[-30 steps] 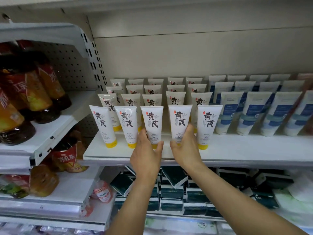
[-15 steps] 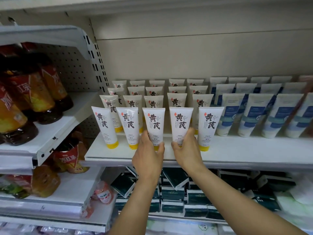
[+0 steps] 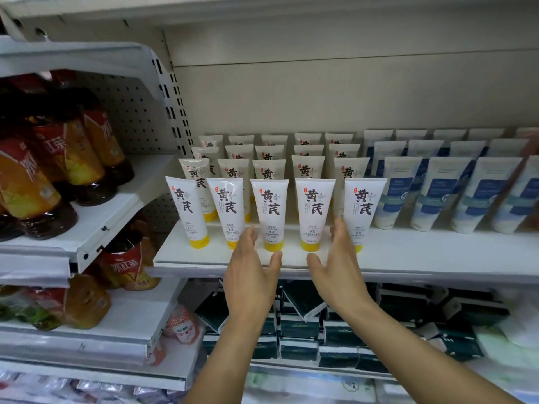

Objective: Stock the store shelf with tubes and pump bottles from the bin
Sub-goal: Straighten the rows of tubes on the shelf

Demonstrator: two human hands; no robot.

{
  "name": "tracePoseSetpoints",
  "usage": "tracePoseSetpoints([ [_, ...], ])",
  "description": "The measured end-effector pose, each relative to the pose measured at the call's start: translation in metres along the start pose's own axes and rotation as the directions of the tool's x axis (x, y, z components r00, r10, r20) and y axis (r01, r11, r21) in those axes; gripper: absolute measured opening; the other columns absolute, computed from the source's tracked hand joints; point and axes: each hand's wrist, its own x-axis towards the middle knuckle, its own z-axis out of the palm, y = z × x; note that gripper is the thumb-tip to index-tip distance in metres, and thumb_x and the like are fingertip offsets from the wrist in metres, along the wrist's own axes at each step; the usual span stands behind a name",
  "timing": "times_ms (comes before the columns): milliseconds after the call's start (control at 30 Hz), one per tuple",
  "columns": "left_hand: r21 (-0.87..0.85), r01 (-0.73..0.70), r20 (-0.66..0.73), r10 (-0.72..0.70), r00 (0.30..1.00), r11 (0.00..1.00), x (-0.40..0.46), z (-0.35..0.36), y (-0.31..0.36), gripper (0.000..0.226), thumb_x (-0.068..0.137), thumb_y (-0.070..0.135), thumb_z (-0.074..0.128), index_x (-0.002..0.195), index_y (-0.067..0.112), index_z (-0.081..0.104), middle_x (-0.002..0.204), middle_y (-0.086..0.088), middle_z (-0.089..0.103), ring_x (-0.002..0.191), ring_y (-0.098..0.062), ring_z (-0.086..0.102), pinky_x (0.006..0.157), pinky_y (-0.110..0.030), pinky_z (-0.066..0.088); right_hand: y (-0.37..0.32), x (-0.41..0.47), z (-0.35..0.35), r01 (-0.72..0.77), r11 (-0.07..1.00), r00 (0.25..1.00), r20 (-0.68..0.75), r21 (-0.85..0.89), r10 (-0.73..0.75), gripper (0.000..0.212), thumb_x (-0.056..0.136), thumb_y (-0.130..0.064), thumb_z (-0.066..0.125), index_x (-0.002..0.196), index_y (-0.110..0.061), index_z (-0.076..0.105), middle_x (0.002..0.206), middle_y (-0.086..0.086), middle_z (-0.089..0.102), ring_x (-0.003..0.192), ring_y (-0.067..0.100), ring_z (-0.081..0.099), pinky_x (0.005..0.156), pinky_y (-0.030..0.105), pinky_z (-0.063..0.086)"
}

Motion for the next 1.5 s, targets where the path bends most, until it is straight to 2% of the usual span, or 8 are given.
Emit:
tracePoseSetpoints([
  [200,-0.057,-0.013,-0.116,0.006,0.993,0.998,-0.011,-0.016,-0.011,0.036,0.086,0.029,0.068,0.117,0.025,0.049,0.112,0.011,0.053,0.104,-0.007,0.050,0.084,-0.025,0.044,-0.011,-0.037,-0.005,0.223,0.974,0.974,-0.049,0.024,-0.222,0.049,0.090,-0.008,0.056,0.129,-0.026,0.033,0.120,-0.012,0.035,0.115,0.001,0.037,0.098,0.015,0.033],
  [400,-0.155,0.020,-0.269,-0.062,0.961,0.988,-0.003,-0.037,-0.029,0.036,0.084,0.019,0.070,0.108,0.025,0.043,0.108,0.006,0.047,0.100,-0.011,0.049,0.080,-0.022,0.037,-0.036,-0.038,0.021,0.269,0.959,0.944,0.171,0.094,-0.281,0.046,0.095,-0.013,0.051,0.136,-0.028,0.035,0.130,-0.012,0.043,0.117,-0.011,0.038,0.093,-0.001,0.028],
  [667,-0.113,0.206,-0.230,-0.227,0.946,0.972,0.049,-0.065,-0.069,0.085,0.080,0.026,0.077,0.147,0.010,0.027,0.146,-0.008,0.041,0.127,-0.020,0.047,0.100,-0.033,0.040,-0.068,-0.018,0.060,0.239,0.970,0.900,0.365,0.041,-0.237,0.060,0.096,-0.016,0.050,0.149,-0.022,0.023,0.148,-0.005,0.034,0.135,0.008,0.032,0.103,0.018,0.025],
  [800,-0.093,0.277,-0.083,-0.285,0.955,0.956,0.074,-0.065,-0.088,0.095,0.077,0.033,0.079,0.150,0.013,0.021,0.145,-0.003,0.047,0.128,-0.021,0.050,0.102,-0.041,0.043,-0.074,-0.008,0.075,0.138,0.986,0.908,0.387,0.090,-0.162,0.050,0.094,-0.014,0.051,0.139,-0.022,0.030,0.135,-0.004,0.042,0.122,0.006,0.039,0.100,0.025,0.035],
  [933,-0.076,0.311,-0.017,-0.313,0.950,0.948,0.090,-0.063,-0.093,0.087,0.072,0.032,0.083,0.143,0.017,0.036,0.131,-0.001,0.061,0.117,-0.020,0.059,0.099,-0.044,0.047,-0.076,0.001,0.085,0.065,0.995,0.926,0.367,0.079,-0.089,0.042,0.091,-0.012,0.053,0.128,-0.020,0.036,0.121,0.002,0.050,0.108,0.015,0.048,0.094,0.032,0.043],
  [1100,-0.042,0.277,-0.022,-0.278,0.960,0.960,0.089,-0.061,-0.093,0.056,0.073,0.032,0.081,0.122,0.019,0.057,0.113,0.000,0.069,0.096,-0.017,0.065,0.085,-0.036,0.052,-0.076,0.009,0.091,0.020,0.995,0.925,0.375,0.097,-0.055,0.053,0.089,-0.010,0.054,0.136,-0.021,0.033,0.129,-0.002,0.049,0.119,0.016,0.048,0.105,0.037,0.042],
  [1400,0.002,0.267,-0.070,-0.266,0.961,0.964,0.085,-0.060,-0.096,0.055,0.074,0.036,0.080,0.118,0.015,0.055,0.116,-0.004,0.067,0.103,-0.022,0.063,0.087,-0.041,0.052,-0.067,0.014,0.098,-0.015,0.992,0.922,0.386,0.122,-0.034,0.056,0.087,-0.008,0.056,0.136,-0.025,0.035,0.132,-0.004,0.048,0.123,0.011,0.044,0.106,0.029,0.036],
  [1500,-0.099,0.223,-0.245,-0.241,0.939,0.970,0.071,-0.062,-0.091,0.069,0.069,0.032,0.084,0.125,0.012,0.048,0.119,-0.003,0.056,0.106,-0.018,0.055,0.089,-0.035,0.048,-0.065,0.015,0.099,-0.025,0.991,0.922,0.385,0.133,-0.028,0.052,0.087,-0.008,0.057,0.131,-0.027,0.036,0.130,-0.005,0.049,0.123,0.011,0.046,0.108,0.031,0.037],
])
